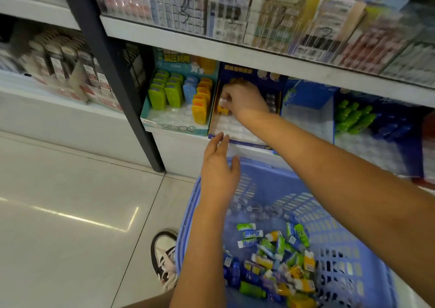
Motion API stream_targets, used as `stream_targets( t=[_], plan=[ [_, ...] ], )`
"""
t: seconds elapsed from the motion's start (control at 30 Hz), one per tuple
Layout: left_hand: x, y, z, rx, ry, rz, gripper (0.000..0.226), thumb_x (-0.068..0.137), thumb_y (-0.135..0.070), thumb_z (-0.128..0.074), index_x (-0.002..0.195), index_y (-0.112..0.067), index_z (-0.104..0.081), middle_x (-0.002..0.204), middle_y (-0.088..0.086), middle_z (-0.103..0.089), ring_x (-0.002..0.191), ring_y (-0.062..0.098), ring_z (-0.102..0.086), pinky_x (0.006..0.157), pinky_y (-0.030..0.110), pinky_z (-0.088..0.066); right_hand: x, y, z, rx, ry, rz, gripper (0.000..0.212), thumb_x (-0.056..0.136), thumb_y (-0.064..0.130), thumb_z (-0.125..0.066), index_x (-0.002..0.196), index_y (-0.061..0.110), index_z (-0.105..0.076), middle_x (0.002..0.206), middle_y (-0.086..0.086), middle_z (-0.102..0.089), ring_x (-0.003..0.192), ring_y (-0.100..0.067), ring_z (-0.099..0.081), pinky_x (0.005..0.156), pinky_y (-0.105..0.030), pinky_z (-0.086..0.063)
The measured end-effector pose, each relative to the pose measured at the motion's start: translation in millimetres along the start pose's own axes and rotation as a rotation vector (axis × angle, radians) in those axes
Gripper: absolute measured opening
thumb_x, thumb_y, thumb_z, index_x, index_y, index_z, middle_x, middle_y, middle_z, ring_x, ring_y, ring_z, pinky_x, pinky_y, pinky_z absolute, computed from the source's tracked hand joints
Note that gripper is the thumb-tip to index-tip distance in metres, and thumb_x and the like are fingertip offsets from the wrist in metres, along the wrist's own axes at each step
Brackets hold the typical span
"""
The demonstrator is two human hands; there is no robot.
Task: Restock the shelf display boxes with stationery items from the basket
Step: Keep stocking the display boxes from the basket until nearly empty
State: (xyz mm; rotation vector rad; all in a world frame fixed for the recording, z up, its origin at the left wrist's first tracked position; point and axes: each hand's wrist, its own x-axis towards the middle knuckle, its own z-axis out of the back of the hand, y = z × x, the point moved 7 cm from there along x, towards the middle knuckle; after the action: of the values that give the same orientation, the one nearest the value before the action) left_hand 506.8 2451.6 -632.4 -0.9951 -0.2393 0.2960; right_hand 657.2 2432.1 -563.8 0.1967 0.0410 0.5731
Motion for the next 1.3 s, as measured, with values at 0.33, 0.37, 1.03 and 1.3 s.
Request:
stream_targets(
  t=[0.33,0.37,1.03,1.3],
  plan=[
    [-20,17,-23,-0.014,0.092,0.049,0.022,0.095,-0.018,-0.052,0.082,-0.003,-0.062,0.074,0.02,-0.063,0.069,0.031,-0.059,0.064,0.041,-0.043,-150,-55,-28,0.345,0.042,-0.063,0.013,0.085,0.028,-0.066,0.088,0.015,-0.067,0.072,0.013,-0.056,0.066,0.0,-0.052,0.063,-0.008,-0.039],
    [-23,24,-41,0.042,0.187,0.075,0.026,0.095,-0.016,-0.052,0.074,-0.002,-0.057,0.073,0.024,-0.06,0.069,0.036,-0.057,0.063,0.043,-0.042,-173,-72,-54,0.314,0.199,-0.135,0.013,0.085,0.027,-0.068,0.09,0.015,-0.067,0.077,0.009,-0.061,0.072,-0.004,-0.057,0.066,-0.011,-0.04],
    [-105,119,-255,0.665,1.043,0.136,0.039,0.096,-0.006,-0.048,0.135,-0.006,-0.048,0.136,0.016,-0.051,0.12,0.032,-0.051,0.1,0.041,-0.044,-336,-166,-259,-0.066,1.115,-0.296,0.034,0.088,0.004,-0.059,0.06,0.014,-0.042,0.061,-0.004,-0.033,0.052,-0.014,-0.035,0.063,-0.03,-0.039],
    [-117,124,-295,0.698,0.968,0.024,0.037,0.096,-0.013,-0.046,0.132,-0.007,-0.051,0.137,0.014,-0.049,0.124,0.03,-0.046,0.103,0.037,-0.038,-289,-223,-205,0.479,0.807,-0.601,0.049,0.096,0.008,-0.046,0.139,0.028,-0.039,0.13,-0.011,-0.052,0.071,-0.03,-0.058,0.058,-0.035,-0.043]
  ],
)
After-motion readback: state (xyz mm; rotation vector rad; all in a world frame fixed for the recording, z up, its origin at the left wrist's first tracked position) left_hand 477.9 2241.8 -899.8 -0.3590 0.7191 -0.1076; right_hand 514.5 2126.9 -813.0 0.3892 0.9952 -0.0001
